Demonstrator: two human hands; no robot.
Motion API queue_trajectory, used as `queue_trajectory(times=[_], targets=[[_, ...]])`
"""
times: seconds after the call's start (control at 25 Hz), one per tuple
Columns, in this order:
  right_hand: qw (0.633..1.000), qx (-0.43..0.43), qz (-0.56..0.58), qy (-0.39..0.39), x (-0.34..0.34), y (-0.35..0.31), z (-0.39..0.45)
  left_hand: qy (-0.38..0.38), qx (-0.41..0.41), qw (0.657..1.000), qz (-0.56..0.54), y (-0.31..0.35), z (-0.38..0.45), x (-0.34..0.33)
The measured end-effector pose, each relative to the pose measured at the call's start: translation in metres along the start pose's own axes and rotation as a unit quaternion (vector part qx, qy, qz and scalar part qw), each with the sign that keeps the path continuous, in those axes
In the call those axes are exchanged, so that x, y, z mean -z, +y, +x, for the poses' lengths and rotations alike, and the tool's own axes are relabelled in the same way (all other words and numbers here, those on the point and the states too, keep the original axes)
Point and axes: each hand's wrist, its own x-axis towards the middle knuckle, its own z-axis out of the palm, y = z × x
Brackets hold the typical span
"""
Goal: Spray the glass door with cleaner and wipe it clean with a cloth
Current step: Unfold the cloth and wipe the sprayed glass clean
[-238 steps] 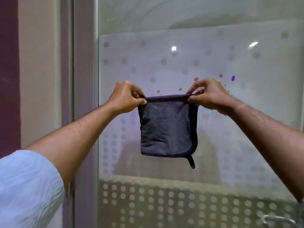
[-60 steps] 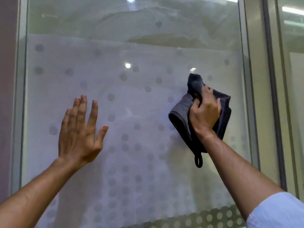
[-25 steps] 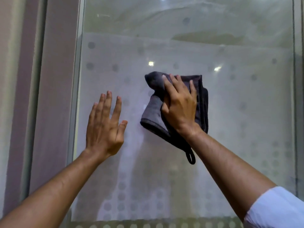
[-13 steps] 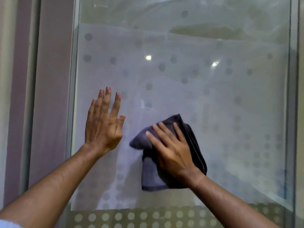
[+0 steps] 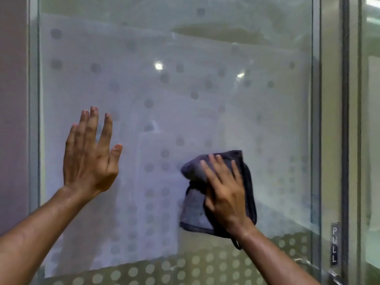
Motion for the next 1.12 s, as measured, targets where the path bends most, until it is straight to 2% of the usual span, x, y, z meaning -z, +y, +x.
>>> queue_trajectory(times=[0.12,0.28,0.44,0.56,0.68,0.8,0.88,1.0,1.08,1.12], targets=[[0.990,-0.131,-0.017,0.040,0.013,0.049,-0.005,0.001,0.000,1.000,0.001,0.000,0.001,0.000],[0.941,-0.315,-0.010,0.124,0.020,0.095,0.021,0.002,0.001,1.000,0.001,0.000,0.000,0.000],[0.916,-0.362,0.054,0.162,0.015,0.083,0.079,0.005,-0.002,1.000,0.006,0.001,0.000,0.001],[0.940,-0.300,0.082,0.142,0.005,0.047,0.119,0.002,-0.002,1.000,0.018,0.000,-0.002,0.000],[0.978,-0.172,0.082,0.089,-0.008,0.002,0.144,-0.005,-0.006,1.000,0.018,0.000,-0.001,-0.001],[0.996,-0.040,0.064,0.043,-0.019,-0.047,0.146,-0.007,-0.001,1.000,0.003,0.000,-0.001,-0.001],[0.997,0.051,0.061,0.012,-0.026,-0.074,0.125,-0.016,-0.004,1.000,-0.001,-0.002,-0.003,0.000],[0.978,0.195,0.063,-0.043,-0.034,-0.090,0.078,-0.027,-0.016,0.999,0.016,-0.014,-0.012,0.002],[0.970,0.236,0.050,-0.041,-0.035,-0.085,0.070,-0.031,-0.014,0.999,0.020,-0.023,-0.018,0.006],[0.974,0.223,0.040,-0.024,-0.036,-0.083,0.079,-0.033,-0.010,0.999,0.019,-0.026,-0.021,0.007]])
